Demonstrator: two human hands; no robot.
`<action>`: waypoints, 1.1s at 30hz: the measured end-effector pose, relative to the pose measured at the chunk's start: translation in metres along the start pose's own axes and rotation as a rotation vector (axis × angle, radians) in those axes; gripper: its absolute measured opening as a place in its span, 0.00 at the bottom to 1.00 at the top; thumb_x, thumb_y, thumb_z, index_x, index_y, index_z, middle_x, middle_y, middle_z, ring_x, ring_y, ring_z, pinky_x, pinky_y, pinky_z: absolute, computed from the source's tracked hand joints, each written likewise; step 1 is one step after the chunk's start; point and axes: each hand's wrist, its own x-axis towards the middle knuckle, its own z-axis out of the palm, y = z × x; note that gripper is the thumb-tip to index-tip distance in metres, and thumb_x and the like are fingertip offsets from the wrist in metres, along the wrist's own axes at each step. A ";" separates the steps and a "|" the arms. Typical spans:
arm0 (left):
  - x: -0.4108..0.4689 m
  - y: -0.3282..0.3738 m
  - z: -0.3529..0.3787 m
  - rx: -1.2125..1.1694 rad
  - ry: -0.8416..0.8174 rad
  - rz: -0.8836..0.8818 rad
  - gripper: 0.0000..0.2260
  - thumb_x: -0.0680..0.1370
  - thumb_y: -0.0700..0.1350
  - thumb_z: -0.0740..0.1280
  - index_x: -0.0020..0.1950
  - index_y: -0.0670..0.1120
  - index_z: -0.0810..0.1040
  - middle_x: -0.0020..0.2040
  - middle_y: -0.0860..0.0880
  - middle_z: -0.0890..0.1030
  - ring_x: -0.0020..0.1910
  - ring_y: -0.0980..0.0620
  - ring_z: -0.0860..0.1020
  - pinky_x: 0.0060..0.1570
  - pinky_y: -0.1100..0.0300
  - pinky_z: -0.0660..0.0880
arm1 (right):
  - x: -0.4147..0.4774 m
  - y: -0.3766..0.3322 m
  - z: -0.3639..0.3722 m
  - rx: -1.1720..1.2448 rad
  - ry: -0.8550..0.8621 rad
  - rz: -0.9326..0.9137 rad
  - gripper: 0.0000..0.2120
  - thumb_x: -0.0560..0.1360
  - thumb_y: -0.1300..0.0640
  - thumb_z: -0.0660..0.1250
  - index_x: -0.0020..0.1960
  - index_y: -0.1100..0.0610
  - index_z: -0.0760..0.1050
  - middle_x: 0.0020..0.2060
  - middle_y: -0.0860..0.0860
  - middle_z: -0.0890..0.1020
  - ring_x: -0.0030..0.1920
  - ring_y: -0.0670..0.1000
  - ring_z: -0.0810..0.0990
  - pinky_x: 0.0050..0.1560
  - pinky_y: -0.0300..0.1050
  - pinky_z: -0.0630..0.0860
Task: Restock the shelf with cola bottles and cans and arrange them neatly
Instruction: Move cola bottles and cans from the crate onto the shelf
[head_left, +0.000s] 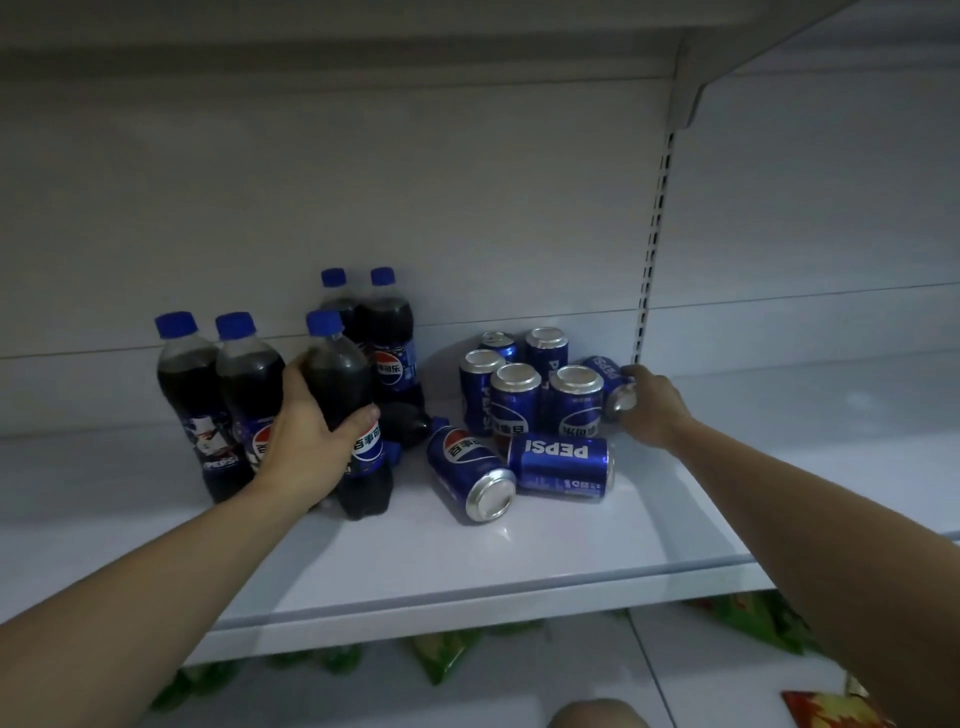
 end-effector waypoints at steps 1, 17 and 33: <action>-0.003 0.000 0.000 0.014 -0.014 -0.001 0.37 0.76 0.43 0.74 0.79 0.50 0.57 0.71 0.44 0.73 0.70 0.42 0.72 0.69 0.44 0.70 | -0.010 0.000 -0.005 -0.065 -0.009 -0.028 0.33 0.73 0.59 0.71 0.76 0.53 0.64 0.67 0.61 0.72 0.66 0.64 0.73 0.64 0.55 0.73; -0.073 -0.001 -0.183 -0.007 0.173 0.137 0.23 0.84 0.53 0.60 0.78 0.51 0.62 0.65 0.47 0.74 0.60 0.46 0.77 0.58 0.50 0.75 | -0.190 -0.202 -0.045 -0.543 0.110 -0.857 0.29 0.76 0.52 0.67 0.74 0.50 0.63 0.68 0.55 0.70 0.66 0.57 0.70 0.62 0.55 0.75; -0.348 -0.174 -0.502 0.265 0.836 -0.377 0.20 0.85 0.55 0.56 0.75 0.49 0.65 0.59 0.50 0.74 0.59 0.48 0.77 0.61 0.44 0.75 | -0.483 -0.479 0.260 -0.401 -0.377 -1.899 0.26 0.78 0.44 0.65 0.73 0.45 0.61 0.65 0.51 0.67 0.62 0.52 0.69 0.59 0.49 0.75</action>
